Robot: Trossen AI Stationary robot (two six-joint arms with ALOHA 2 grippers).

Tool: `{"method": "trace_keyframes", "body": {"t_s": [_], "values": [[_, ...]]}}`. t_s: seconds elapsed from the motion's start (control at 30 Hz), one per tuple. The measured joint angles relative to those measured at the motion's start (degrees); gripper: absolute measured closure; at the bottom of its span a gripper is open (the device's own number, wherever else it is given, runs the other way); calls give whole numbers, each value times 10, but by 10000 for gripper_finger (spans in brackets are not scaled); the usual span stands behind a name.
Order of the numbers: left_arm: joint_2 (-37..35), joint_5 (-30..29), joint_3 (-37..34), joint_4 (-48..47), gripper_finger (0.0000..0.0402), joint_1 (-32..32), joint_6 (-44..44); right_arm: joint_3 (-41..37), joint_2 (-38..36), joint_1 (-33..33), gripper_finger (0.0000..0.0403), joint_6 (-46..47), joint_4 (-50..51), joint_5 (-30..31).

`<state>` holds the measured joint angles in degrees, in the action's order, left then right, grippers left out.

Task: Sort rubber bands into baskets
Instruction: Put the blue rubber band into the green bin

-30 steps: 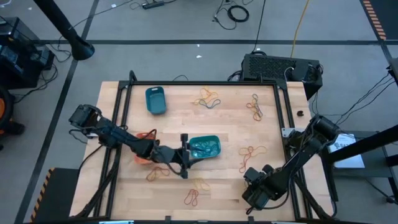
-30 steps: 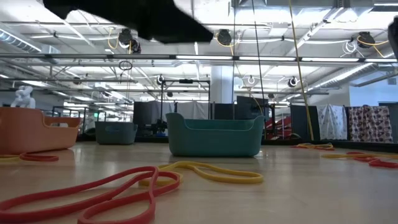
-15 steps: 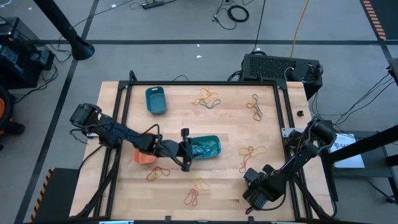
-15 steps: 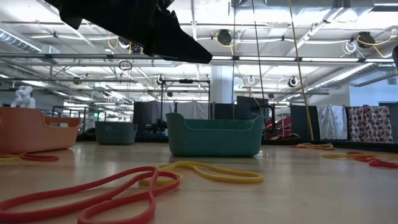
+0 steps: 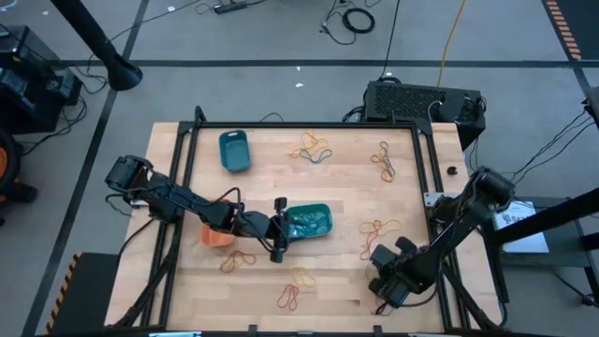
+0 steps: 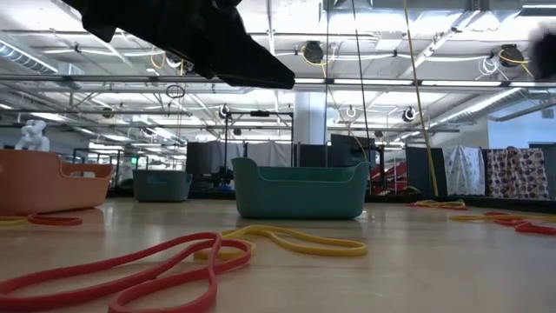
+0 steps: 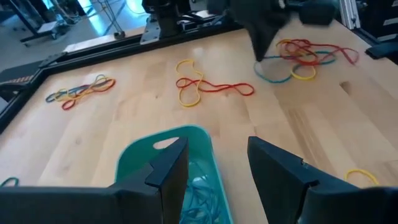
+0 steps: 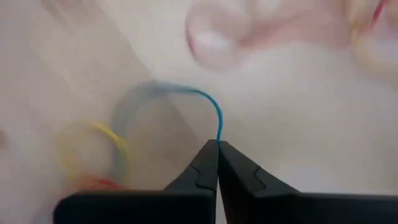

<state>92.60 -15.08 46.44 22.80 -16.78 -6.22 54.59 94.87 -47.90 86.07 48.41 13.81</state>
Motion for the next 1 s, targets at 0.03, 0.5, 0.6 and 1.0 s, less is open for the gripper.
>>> {"method": "trace_keyframes", "body": {"t_s": [0.03, 0.5, 0.6, 1.0], "values": [[0, 1, 0, 0, 228, 0, 0, 3, -16, 1, 401, 0, 4, 30], [58, 6, 0, 29, 228, 3, 14, 3, -172, -10, 402, -156, -71, 281], [57, 33, 0, 59, 228, 3, 15, 3, -187, -10, 402, -233, -136, 310], [92, 82, 3, 229, 228, -25, 16, 3, -192, 10, 403, -434, -303, 328]]}}
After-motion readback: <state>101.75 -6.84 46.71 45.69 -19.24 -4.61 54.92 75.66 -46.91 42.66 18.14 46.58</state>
